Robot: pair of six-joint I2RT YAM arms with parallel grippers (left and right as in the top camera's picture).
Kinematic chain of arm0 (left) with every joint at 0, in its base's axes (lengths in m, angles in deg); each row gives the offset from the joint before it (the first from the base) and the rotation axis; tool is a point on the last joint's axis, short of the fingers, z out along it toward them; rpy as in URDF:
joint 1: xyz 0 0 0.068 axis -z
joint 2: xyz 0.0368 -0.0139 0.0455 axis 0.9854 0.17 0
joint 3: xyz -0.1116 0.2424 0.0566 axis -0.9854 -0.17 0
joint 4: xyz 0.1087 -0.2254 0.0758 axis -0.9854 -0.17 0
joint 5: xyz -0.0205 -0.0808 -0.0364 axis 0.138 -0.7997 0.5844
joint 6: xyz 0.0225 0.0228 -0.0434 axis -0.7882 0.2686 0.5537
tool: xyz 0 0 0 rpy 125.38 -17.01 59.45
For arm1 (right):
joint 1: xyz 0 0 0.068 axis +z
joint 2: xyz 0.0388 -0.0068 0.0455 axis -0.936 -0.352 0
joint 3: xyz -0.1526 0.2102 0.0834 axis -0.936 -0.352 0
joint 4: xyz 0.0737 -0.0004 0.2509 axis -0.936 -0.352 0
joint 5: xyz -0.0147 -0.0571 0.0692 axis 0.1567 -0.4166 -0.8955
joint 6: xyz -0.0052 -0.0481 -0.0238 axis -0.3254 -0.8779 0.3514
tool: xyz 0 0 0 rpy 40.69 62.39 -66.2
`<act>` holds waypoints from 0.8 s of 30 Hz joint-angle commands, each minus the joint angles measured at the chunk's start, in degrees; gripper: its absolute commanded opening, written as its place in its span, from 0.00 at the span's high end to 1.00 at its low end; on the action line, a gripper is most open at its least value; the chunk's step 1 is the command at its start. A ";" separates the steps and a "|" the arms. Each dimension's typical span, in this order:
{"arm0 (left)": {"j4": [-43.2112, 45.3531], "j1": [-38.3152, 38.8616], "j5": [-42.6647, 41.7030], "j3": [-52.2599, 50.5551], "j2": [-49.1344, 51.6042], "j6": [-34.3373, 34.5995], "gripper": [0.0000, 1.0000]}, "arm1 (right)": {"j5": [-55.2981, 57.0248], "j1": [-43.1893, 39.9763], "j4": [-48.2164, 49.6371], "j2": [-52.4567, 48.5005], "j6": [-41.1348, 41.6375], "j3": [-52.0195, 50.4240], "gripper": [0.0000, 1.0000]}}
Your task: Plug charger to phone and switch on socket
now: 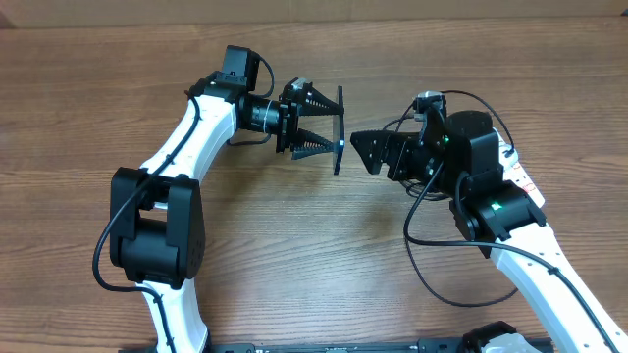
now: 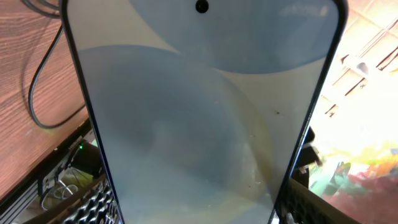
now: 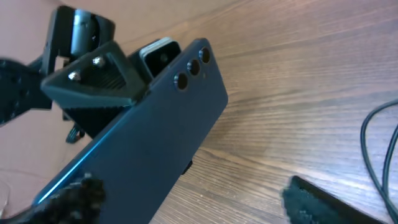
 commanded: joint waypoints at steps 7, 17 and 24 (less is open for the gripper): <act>0.22 -0.68 -2.23 1.55 0.04 1.25 0.48 | 14.80 5.95 -6.71 11.26 -1.27 1.25 0.00; 0.20 -0.68 -1.81 1.55 0.04 4.11 0.48 | 57.02 31.34 -4.90 3.30 3.50 1.09 0.00; 0.20 -0.68 -1.16 1.55 0.04 6.36 0.51 | 72.28 35.47 0.96 -4.09 3.65 1.09 0.00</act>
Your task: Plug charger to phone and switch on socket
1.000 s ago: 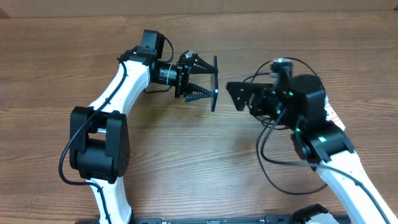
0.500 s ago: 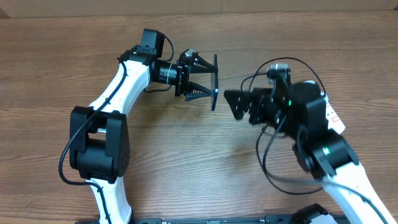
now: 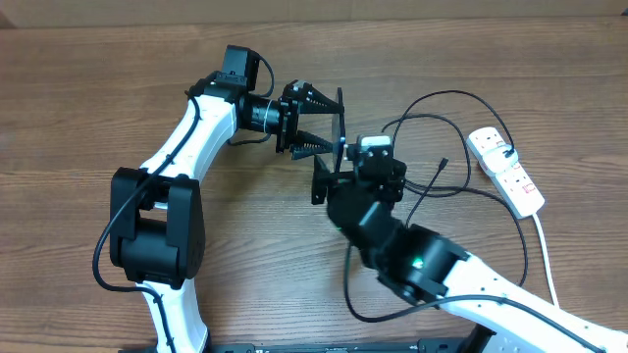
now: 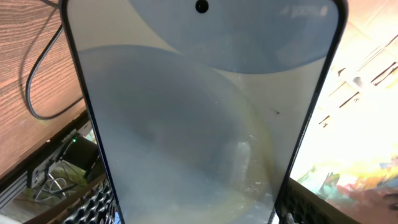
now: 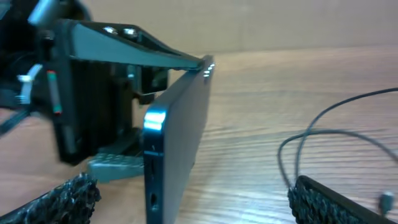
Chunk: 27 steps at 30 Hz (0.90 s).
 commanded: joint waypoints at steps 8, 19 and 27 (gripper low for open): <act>0.09 -0.68 -1.70 1.55 0.04 1.55 0.51 | 2.27 0.20 8.63 -2.49 0.13 1.05 0.10; 0.74 -0.68 -1.31 1.55 0.04 0.55 0.51 | 1.44 -0.35 12.87 -4.48 -8.92 1.05 0.23; 0.92 -0.68 -1.29 1.55 0.04 -0.13 0.51 | -5.42 -4.20 12.87 -4.66 -8.92 1.05 0.32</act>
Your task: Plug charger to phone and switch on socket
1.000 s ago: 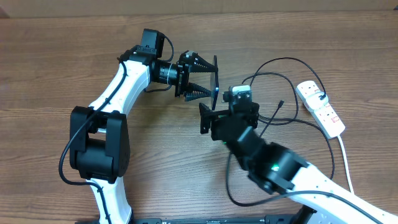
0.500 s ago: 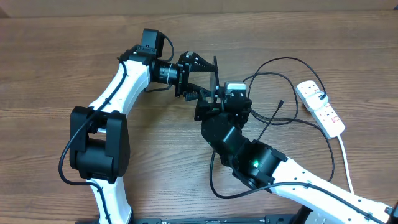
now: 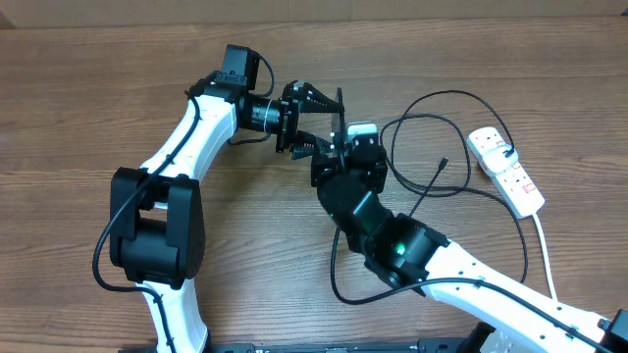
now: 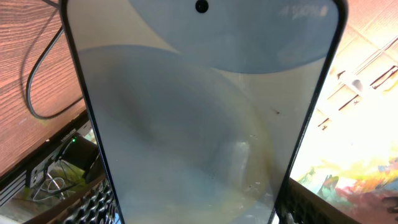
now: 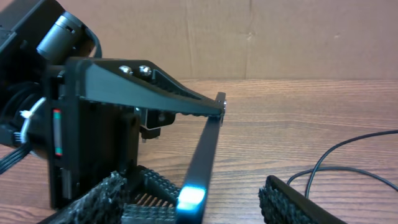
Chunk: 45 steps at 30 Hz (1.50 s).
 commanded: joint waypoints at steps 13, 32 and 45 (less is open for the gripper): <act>0.33 -0.66 0.57 1.55 0.04 -2.01 0.51 | -9.77 -3.67 3.26 -3.80 -0.92 1.09 0.43; 0.35 -0.66 1.44 1.55 0.04 -2.03 0.51 | -9.62 -3.65 9.20 -6.45 -5.44 1.09 0.78; 0.35 -0.66 7.39 1.55 0.04 -3.10 0.41 | -9.84 -3.65 8.76 -6.45 -4.96 1.09 0.95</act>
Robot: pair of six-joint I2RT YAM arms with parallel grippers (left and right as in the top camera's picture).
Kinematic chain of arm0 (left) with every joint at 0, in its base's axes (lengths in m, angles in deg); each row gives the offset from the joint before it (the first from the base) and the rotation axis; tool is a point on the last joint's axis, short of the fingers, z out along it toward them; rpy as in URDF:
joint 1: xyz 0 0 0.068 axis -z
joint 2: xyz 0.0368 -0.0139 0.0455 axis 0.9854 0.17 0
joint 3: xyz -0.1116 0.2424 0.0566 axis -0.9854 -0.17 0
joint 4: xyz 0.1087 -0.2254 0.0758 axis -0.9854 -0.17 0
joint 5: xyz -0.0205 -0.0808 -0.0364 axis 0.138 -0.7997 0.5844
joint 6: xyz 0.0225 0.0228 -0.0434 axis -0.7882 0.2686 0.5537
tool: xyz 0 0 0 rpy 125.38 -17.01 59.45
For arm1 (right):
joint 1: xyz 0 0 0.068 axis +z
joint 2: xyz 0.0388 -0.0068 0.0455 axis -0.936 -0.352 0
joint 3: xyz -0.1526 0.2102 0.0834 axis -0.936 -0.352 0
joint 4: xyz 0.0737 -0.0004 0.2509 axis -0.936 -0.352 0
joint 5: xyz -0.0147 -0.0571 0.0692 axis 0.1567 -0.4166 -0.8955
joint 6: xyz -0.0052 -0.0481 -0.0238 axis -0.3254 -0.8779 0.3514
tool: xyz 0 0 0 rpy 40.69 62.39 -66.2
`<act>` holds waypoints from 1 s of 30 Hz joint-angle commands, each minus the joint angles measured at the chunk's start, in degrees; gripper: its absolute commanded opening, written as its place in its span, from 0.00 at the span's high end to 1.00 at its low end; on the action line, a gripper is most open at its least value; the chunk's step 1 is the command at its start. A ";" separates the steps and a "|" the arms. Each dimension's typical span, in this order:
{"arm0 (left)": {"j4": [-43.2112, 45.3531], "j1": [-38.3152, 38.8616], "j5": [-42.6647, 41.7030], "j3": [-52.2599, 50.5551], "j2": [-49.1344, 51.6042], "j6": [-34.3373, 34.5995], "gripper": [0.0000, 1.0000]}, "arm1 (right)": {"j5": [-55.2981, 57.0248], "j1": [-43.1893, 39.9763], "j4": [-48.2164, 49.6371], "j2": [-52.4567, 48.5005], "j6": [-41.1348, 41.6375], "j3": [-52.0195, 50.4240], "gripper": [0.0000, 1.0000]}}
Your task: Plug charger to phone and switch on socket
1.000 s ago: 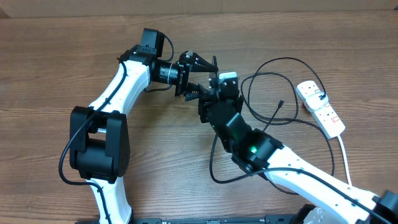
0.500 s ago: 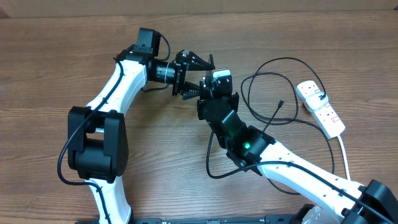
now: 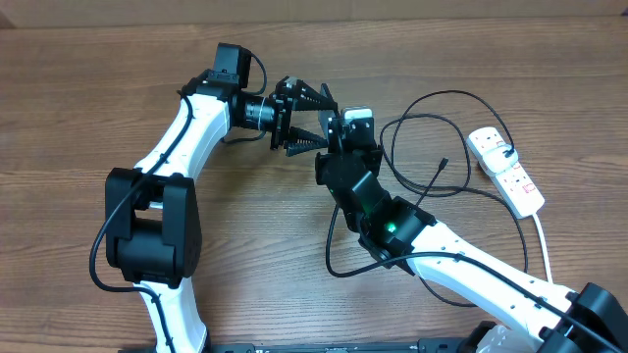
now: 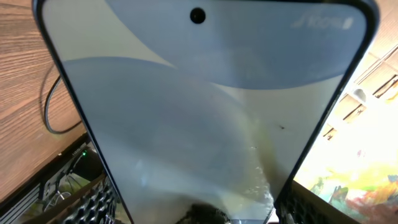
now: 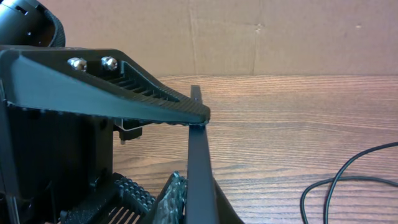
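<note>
A dark phone (image 3: pixel 331 122) is held on edge above the table; its screen (image 4: pixel 199 112) fills the left wrist view. My left gripper (image 3: pixel 323 120) is shut on it, one finger (image 5: pixel 124 87) touching its top edge. My right gripper (image 5: pixel 202 208) is shut on the near end of the phone (image 5: pixel 200 162), a pad on each face; one of its fingers (image 4: pixel 200 214) shows dark against the screen. The black charger cable (image 3: pixel 424 147) loops on the table to the right, its plug tip (image 3: pixel 444 162) lying free. The white socket strip (image 3: pixel 506 169) lies at the far right.
More black cable (image 3: pixel 343 257) curls under my right arm. The strip's white lead (image 3: pixel 543 257) runs toward the front edge. A cardboard wall (image 5: pixel 261 37) stands behind the wooden table (image 3: pixel 88 118).
My right gripper, then open with the phone's end between its fingers, is now shut on that end. The left gripper and phone have shifted slightly left and tilted.
My left gripper held the phone on edge throughout. The right gripper stood open to the phone's right, then just below it, then straddled its lower end while open. Now both grippers grip the phone; the cable and strip lie untouched.
</note>
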 commanded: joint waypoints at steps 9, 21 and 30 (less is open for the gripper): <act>2.75 0.81 9.01 1.51 0.04 -1.60 0.10 | -3.50 0.94 1.07 0.11 4.39 1.09 0.96; 26.60 -3.39 5.55 1.86 -0.11 -1.81 0.00 | -3.30 -6.14 -0.61 1.68 18.16 1.16 0.96; 16.81 -12.92 12.59 1.88 -3.91 -20.61 0.00 | -13.75 -15.39 -15.08 6.38 41.05 1.14 0.96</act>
